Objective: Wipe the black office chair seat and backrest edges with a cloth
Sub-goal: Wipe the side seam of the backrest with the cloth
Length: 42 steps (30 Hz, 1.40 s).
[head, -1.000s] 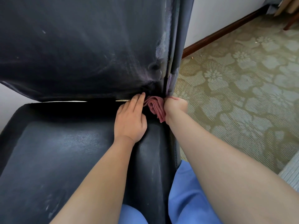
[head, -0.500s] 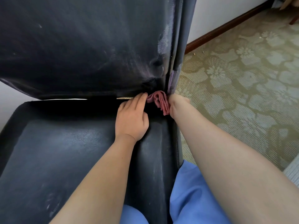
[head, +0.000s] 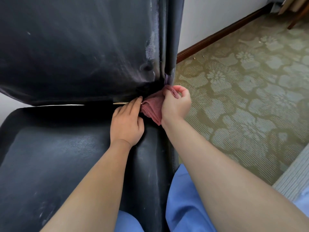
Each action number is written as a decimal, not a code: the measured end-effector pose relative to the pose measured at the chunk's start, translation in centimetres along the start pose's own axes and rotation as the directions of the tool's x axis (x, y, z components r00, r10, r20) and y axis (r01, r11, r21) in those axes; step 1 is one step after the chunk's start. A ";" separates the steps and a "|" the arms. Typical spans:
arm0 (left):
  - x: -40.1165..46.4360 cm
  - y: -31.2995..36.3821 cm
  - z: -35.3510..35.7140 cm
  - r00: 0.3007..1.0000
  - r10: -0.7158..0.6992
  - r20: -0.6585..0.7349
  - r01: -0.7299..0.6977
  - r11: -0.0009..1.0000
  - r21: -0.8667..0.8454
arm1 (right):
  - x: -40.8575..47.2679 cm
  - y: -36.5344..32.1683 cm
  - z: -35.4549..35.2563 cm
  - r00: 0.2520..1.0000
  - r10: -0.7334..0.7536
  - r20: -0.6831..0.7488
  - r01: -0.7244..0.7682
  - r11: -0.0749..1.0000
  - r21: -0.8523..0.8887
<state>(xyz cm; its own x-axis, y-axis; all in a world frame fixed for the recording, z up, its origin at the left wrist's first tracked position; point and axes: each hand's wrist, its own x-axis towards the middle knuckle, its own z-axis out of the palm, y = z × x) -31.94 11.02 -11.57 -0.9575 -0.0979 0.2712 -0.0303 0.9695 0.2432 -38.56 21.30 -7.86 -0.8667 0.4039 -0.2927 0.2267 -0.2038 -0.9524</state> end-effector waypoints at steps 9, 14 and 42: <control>0.1 -0.1 0.1 1.000 0.004 -0.021 -0.004 1.000 -0.004 | 0.0 -1.4 -0.4 0.905 -0.419 0.069 0.424 0.899 -0.107; 0.2 -0.2 0.2 1.000 -0.004 -0.025 0.004 1.000 0.012 | -0.1 0.7 0.3 0.925 -0.379 0.031 0.375 0.894 -0.247; 0.3 -0.2 0.3 0.999 -0.012 -0.038 0.013 1.000 0.020 | -1.1 -1.8 0.3 0.844 -0.529 0.094 0.537 0.833 -0.134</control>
<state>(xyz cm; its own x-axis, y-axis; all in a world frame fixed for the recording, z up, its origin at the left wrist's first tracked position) -32.25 10.89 -11.78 -0.9454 -0.1184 0.3038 -0.0486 0.9725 0.2278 -38.11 20.93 -5.81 -0.8927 0.3650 0.2645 -0.2168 0.1668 -0.9619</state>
